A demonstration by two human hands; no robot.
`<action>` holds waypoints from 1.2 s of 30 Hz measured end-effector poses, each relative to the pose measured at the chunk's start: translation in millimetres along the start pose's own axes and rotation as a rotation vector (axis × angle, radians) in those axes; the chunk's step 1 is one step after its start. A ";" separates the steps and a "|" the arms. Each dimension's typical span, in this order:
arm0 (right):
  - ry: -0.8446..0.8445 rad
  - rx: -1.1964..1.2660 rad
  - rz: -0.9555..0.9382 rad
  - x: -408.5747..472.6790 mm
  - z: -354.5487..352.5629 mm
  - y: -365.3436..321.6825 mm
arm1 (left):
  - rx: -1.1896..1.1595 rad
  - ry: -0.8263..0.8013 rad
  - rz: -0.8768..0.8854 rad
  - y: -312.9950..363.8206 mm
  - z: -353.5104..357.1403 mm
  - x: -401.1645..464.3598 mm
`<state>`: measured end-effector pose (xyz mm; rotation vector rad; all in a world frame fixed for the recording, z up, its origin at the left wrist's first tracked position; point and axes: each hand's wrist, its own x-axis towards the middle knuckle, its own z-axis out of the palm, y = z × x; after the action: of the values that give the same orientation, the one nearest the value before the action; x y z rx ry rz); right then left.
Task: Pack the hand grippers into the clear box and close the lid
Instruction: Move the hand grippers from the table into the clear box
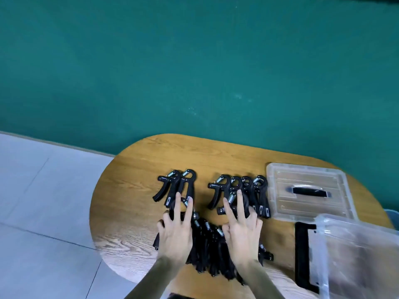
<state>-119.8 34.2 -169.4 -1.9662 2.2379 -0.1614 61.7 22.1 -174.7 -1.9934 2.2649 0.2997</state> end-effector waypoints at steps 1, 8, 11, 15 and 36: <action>-0.001 0.010 0.013 -4.0 -8.9 6.3 | -0.014 0.002 0.004 12.7 -8.2 0.2; 0.103 0.060 0.115 -26.4 -87.0 78.7 | -0.062 -0.002 0.127 129.7 -63.8 -7.8; 0.137 0.090 0.196 -34.2 -106.7 118.3 | -0.072 0.002 0.198 186.4 -80.3 -11.9; 0.155 0.098 0.270 -50.6 -122.5 185.4 | -0.125 0.028 0.259 261.9 -83.3 -17.8; 0.049 0.286 0.445 -125.0 -67.9 373.5 | -0.097 -0.228 0.326 434.7 14.1 -54.8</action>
<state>-480.9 205.4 -165.8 -1.3033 2.4542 -0.4465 -362.2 129.9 -144.2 -1.5256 2.4543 0.6412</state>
